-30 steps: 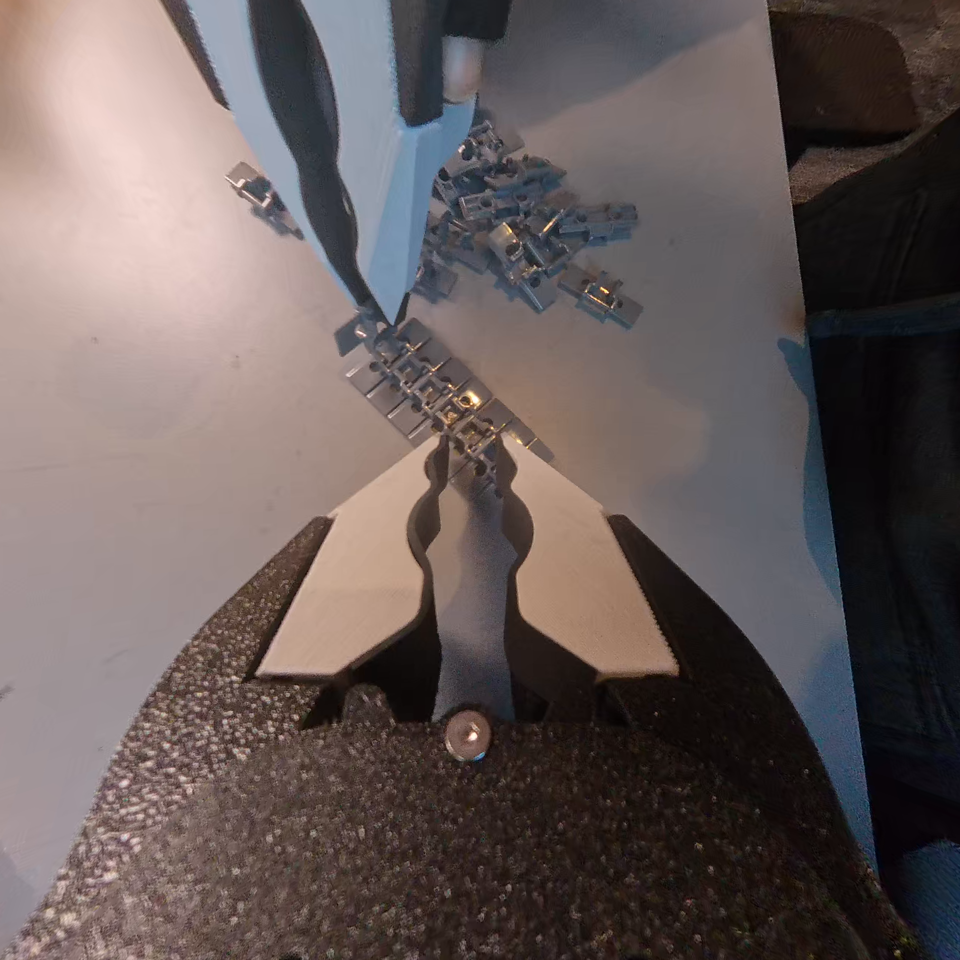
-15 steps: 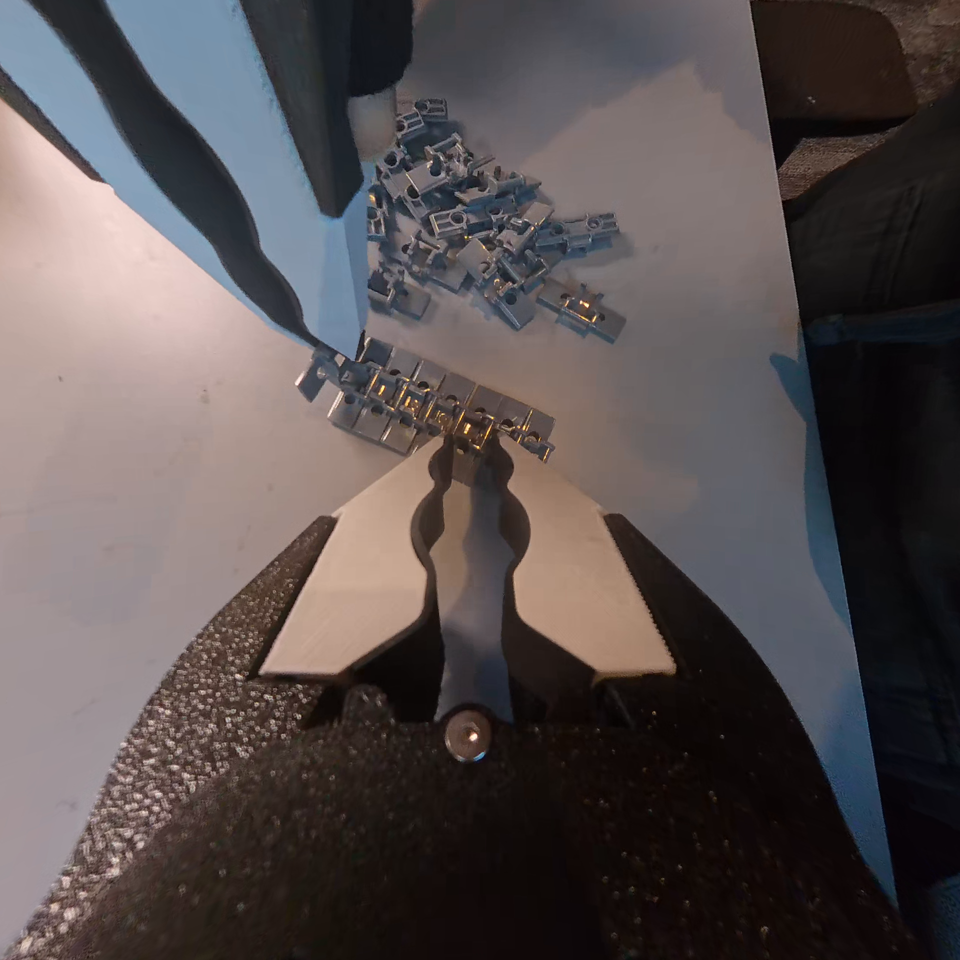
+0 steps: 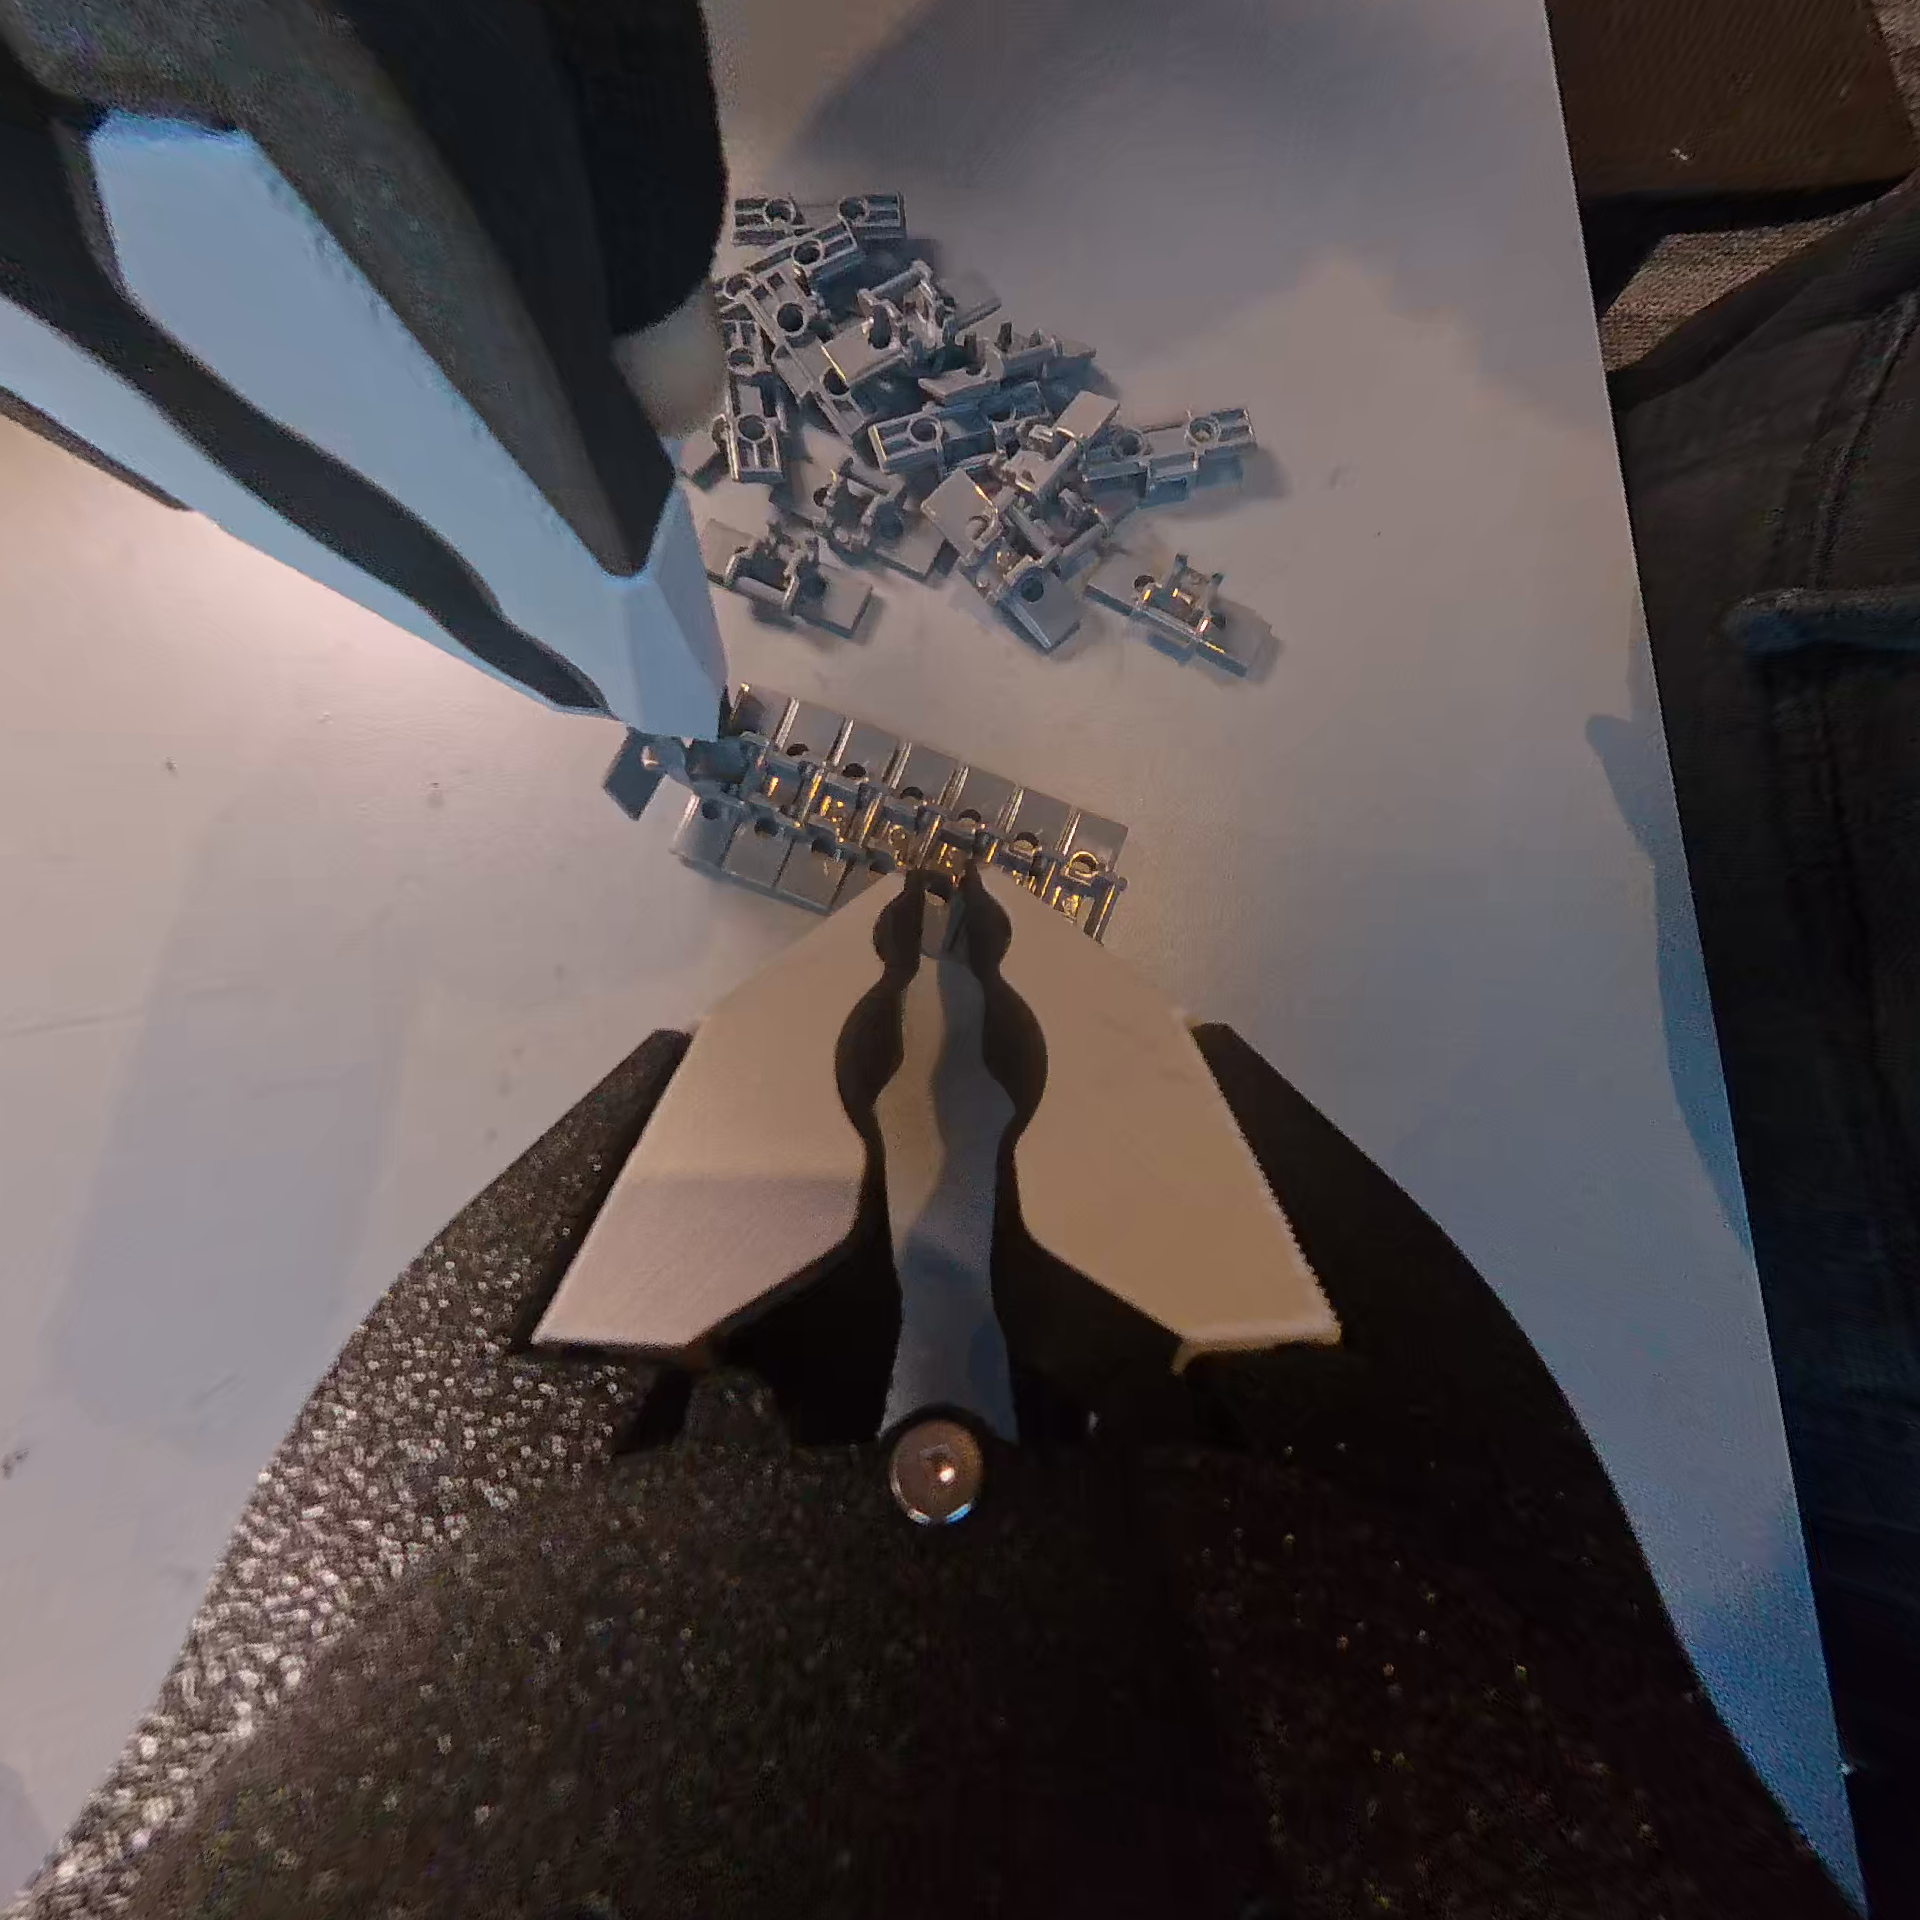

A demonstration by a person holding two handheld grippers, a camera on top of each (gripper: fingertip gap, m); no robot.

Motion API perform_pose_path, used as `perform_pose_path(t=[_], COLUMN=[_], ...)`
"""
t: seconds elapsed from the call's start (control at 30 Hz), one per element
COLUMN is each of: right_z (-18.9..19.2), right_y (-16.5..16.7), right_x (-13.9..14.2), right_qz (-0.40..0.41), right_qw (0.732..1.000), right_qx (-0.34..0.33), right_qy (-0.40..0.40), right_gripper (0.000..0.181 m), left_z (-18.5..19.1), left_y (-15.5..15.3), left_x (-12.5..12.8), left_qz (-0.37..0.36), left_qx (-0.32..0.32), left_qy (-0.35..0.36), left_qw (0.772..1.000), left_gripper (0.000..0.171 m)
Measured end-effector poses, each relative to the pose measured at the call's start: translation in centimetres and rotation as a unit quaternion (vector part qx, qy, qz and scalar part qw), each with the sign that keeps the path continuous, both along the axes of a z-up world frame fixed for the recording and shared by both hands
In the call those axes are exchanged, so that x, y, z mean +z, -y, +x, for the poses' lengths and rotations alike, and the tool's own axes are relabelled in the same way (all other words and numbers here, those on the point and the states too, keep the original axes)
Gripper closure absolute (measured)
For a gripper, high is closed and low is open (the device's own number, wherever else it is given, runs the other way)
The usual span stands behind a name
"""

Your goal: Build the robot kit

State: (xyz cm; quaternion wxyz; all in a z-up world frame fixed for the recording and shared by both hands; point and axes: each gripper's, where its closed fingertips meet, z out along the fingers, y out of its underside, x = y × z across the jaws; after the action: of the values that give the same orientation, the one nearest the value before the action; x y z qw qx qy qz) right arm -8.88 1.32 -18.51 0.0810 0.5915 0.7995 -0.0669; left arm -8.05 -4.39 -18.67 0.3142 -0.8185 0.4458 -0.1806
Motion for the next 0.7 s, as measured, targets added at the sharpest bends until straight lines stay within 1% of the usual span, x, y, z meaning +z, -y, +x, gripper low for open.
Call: perform_pose_path(t=[0.07, 0.2, 0.47, 0.57, 0.63, 0.7], right_z=[-0.11, -0.21, -0.26, -0.46, -0.11, -0.03], right_y=[-0.2, -0.08, -0.09, -0.17, 0.01, 0.05], right_x=[-0.39, -0.47, -0.44, -0.39, -0.23, -0.08], right_qz=[0.008, -0.006, 0.024, 0.002, -0.028, -0.049], right_qw=[1.0, 1.0, 0.998, 0.999, 0.999, 0.999], right_qx=[0.002, 0.007, 0.04, 0.025, 0.012, -0.001], right_qy=[0.01, 0.029, 0.052, 0.025, 0.017, 0.001], right_gripper=[0.174, 0.175, 0.174, 0.172, 0.167, 0.168], left_z=[0.01, 0.01, 0.01, 0.0, 0.04, 0.04], left_y=[0.02, 0.05, 0.1, 0.17, 0.22, 0.19], left_x=[-0.01, -0.01, -0.01, 0.01, -0.01, -0.02], left_qz=[0.0, 0.002, 0.002, -0.001, -0.001, 0.004], left_qx=[-0.001, -0.002, -0.003, -0.003, -0.005, -0.005], left_qy=[0.002, 0.002, 0.004, 0.009, 0.008, 0.003], left_qw=[1.0, 1.0, 1.0, 1.0, 1.0, 1.0], left_gripper=[0.166, 0.167, 0.167, 0.17, 0.171, 0.171])
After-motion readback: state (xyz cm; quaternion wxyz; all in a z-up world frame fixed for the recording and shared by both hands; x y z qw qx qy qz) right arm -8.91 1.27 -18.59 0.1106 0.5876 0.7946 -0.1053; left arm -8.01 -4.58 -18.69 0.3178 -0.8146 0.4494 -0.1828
